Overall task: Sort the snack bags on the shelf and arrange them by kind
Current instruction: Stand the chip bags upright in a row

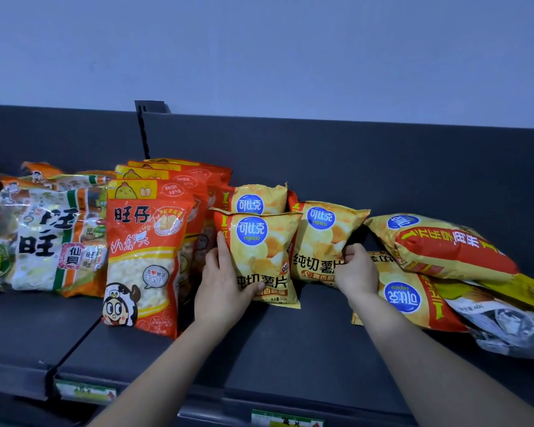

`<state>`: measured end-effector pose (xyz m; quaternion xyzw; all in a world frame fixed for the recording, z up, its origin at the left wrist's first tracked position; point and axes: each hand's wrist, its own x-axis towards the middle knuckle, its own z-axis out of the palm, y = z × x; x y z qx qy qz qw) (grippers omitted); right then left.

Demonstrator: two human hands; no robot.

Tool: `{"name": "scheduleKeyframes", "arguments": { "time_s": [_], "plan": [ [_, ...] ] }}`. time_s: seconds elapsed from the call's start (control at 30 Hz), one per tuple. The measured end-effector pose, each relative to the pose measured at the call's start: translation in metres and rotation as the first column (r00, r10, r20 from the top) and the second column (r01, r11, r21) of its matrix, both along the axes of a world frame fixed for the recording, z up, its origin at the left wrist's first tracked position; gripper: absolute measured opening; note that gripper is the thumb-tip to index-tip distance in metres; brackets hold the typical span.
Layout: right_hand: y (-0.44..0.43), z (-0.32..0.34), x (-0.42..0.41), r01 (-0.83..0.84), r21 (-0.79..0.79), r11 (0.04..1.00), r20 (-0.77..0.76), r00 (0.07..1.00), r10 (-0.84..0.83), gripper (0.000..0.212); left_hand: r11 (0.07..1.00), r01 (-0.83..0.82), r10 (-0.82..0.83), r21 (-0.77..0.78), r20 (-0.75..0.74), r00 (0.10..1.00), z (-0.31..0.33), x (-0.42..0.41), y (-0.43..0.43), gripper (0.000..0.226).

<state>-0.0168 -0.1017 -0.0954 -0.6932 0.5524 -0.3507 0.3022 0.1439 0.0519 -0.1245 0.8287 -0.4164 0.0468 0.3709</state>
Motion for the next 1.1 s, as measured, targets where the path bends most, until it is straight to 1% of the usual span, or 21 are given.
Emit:
{"name": "scheduleKeyframes", "arguments": {
  "time_s": [0.1,0.17,0.27,0.37,0.47,0.57,0.63,0.67,0.7,0.73,0.8,0.87,0.97,1.03,1.1],
  "plan": [
    [0.002,0.002,0.000,-0.016,0.033,0.999,-0.007,1.000,0.016,0.042,1.000,-0.018,0.019,-0.006,0.080,0.997,0.000,-0.003,0.001,0.126],
    [0.005,0.005,-0.002,-0.019,0.029,0.999,-0.019,1.000,0.019,0.050,0.999,-0.026,0.033,-0.038,0.199,0.979,0.000,-0.004,0.001,0.126],
    [0.013,0.011,-0.004,-0.015,-0.035,0.999,-0.082,0.997,0.012,0.050,0.995,0.011,0.022,-0.095,0.339,0.940,0.000,-0.008,0.000,0.121],
    [0.022,0.019,-0.009,0.005,-0.182,0.983,-0.151,0.988,-0.033,0.044,0.990,0.081,-0.019,-0.117,0.456,0.890,0.003,-0.015,-0.002,0.108],
    [0.028,0.028,-0.017,-0.027,-0.361,0.932,-0.150,0.988,-0.030,0.036,0.973,0.186,-0.087,-0.135,0.534,0.841,0.010,-0.029,-0.009,0.092],
    [0.027,0.044,-0.031,-0.041,-0.510,0.859,-0.141,0.989,-0.037,0.033,0.926,0.360,-0.233,-0.113,0.579,0.781,0.017,-0.050,-0.022,0.071],
    [0.021,0.056,-0.045,-0.003,-0.593,0.805,-0.135,0.986,-0.096,0.030,0.887,0.461,-0.360,-0.028,0.582,0.729,0.022,-0.064,-0.032,0.059],
    [0.017,0.061,-0.053,0.021,-0.609,0.793,-0.141,0.981,-0.135,0.030,0.869,0.493,-0.426,0.031,0.553,0.716,0.025,-0.073,-0.036,0.053],
    [0.012,0.065,-0.062,0.044,-0.604,0.795,-0.159,0.972,-0.174,0.031,0.854,0.512,-0.489,0.099,0.490,0.722,0.028,-0.083,-0.039,0.049],
    [0.007,0.068,-0.071,0.066,-0.583,0.810,-0.188,0.959,-0.213,0.034,0.840,0.513,-0.538,0.180,0.399,0.742,0.029,-0.094,-0.043,0.050],
    [-0.005,0.072,-0.089,0.093,-0.520,0.849,-0.275,0.923,-0.270,0.041,0.810,0.476,-0.564,0.342,0.236,0.791,0.029,-0.113,-0.053,0.064],
    [-0.019,0.071,-0.105,0.092,-0.441,0.893,-0.355,0.896,-0.267,0.050,0.776,0.460,-0.548,0.432,0.099,0.831,0.028,-0.129,-0.063,0.081],
    [-0.036,0.069,-0.124,0.098,-0.322,0.942,-0.364,0.905,-0.219,0.060,0.743,0.489,-0.509,0.457,-0.089,0.856,0.023,-0.146,-0.076,0.099],
    [-0.040,0.070,-0.136,0.110,-0.338,0.935,-0.340,0.912,-0.231,0.060,0.751,0.524,-0.472,0.401,-0.228,0.852,0.023,-0.157,-0.081,0.108],
    [-0.044,0.072,-0.150,0.114,-0.366,0.924,-0.288,0.930,-0.229,0.050,0.799,0.490,-0.412,0.348,-0.276,0.868,0.024,-0.170,-0.085,0.106]
  ]
}}
